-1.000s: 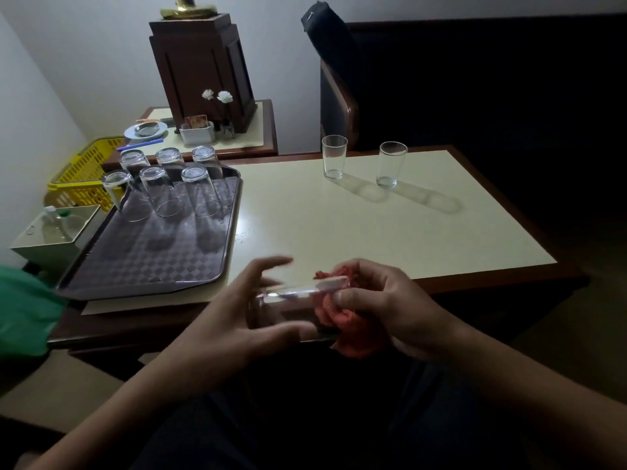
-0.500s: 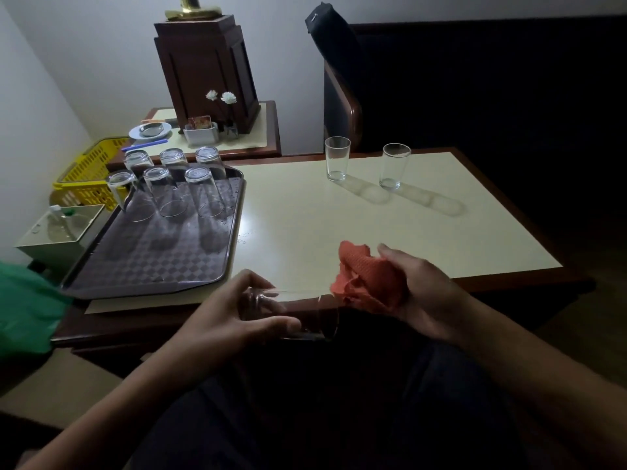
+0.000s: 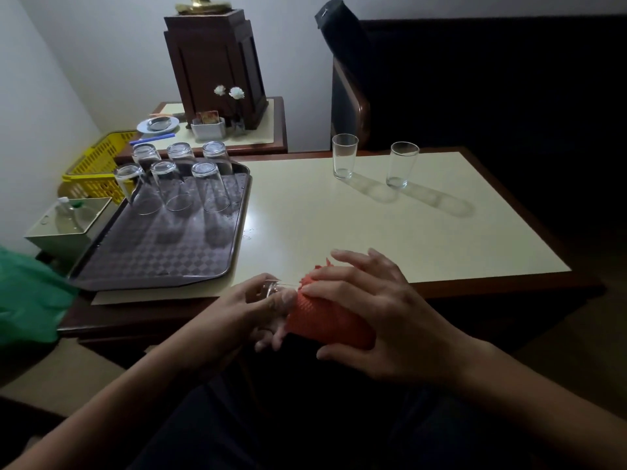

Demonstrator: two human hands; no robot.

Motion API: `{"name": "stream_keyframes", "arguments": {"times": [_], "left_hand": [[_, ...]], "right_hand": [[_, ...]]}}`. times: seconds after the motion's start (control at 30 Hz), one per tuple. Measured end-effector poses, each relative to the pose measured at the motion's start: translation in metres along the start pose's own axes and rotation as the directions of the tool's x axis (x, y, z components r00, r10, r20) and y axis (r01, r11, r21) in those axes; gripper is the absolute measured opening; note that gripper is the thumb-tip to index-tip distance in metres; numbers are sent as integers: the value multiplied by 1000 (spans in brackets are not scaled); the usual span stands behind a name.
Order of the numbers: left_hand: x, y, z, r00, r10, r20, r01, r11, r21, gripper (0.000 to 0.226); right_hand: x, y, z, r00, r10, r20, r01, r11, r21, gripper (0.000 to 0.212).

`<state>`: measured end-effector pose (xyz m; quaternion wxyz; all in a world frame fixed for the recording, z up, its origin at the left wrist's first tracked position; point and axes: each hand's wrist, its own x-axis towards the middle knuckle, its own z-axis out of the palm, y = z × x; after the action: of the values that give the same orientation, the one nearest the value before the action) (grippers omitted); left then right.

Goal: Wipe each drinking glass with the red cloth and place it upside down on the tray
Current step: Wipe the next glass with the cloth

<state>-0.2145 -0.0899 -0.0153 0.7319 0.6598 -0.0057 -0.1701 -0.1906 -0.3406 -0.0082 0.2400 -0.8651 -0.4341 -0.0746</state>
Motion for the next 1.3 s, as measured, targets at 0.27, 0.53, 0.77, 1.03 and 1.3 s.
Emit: {"name": "stream_keyframes", "arguments": {"times": [0.27,0.53,0.77,1.03,1.3], "left_hand": [[-9,10,7,988,151,42,-155,977,146,53],[-4,11,5,990,-142,17,143,986,-83,80],[-9,18,16,981,105,-160,-122,987,-101,44],[-3,20,8,956,33,-291,-76,988,-136,44],[3,-6,22,995,-77,-56,77,997,-2,54]], "right_hand": [[2,-7,-5,902,344,262,-416,522,745,64],[-4,-7,6,990,-77,119,51,977,207,74],[2,-3,6,833,493,250,-468,390,793,57],[9,8,5,716,581,387,-509,55,859,77],[3,0,-4,871,382,309,-476,812,337,80]]}}
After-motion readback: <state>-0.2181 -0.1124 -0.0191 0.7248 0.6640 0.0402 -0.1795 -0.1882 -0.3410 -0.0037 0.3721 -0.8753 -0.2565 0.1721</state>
